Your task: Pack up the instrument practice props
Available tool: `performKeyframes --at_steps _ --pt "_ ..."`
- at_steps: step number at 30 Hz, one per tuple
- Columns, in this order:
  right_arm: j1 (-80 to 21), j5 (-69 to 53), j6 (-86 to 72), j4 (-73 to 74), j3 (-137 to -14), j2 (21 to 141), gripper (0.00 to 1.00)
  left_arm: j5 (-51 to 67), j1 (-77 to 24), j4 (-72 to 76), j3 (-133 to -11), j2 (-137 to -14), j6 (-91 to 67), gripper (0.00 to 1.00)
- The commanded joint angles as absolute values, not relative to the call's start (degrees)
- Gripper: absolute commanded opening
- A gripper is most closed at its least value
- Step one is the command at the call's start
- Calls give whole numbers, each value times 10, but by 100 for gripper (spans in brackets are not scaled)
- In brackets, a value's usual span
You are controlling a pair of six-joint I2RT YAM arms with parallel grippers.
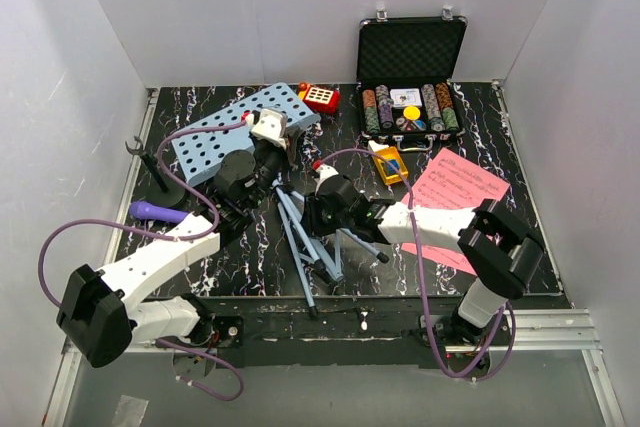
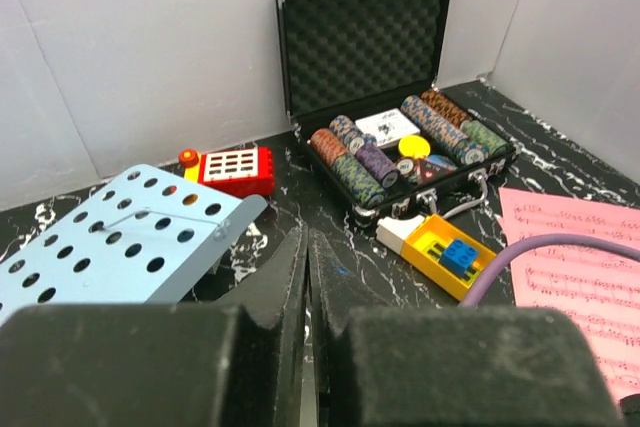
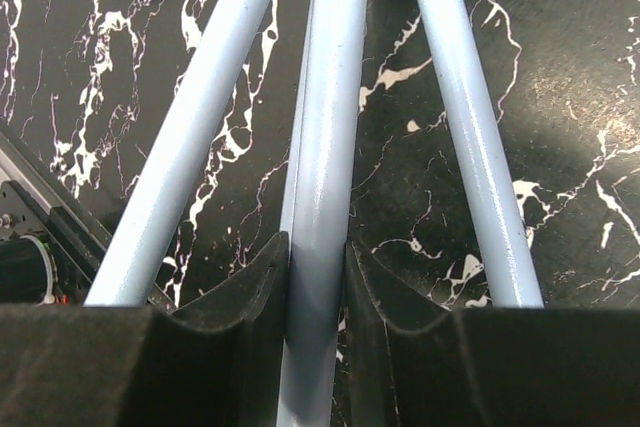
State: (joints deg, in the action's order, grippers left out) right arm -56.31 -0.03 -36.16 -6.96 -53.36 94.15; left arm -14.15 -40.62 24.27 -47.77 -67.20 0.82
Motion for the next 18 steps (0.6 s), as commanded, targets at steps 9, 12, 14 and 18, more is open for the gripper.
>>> performKeyframes --at_steps 9,12,14,18 --pt "-575 -41 -360 -99 -527 881 1 -229 -407 94 -415 -649 -101 20" --pt "-575 -40 -356 -77 -513 864 13 -231 -408 86 -396 -636 -126 41" --pt "-575 -39 -352 -60 -511 858 28 -236 -407 84 -390 -632 -138 52" --pt "-575 -40 -345 -20 -524 851 52 -242 -407 71 -394 -634 -156 60"
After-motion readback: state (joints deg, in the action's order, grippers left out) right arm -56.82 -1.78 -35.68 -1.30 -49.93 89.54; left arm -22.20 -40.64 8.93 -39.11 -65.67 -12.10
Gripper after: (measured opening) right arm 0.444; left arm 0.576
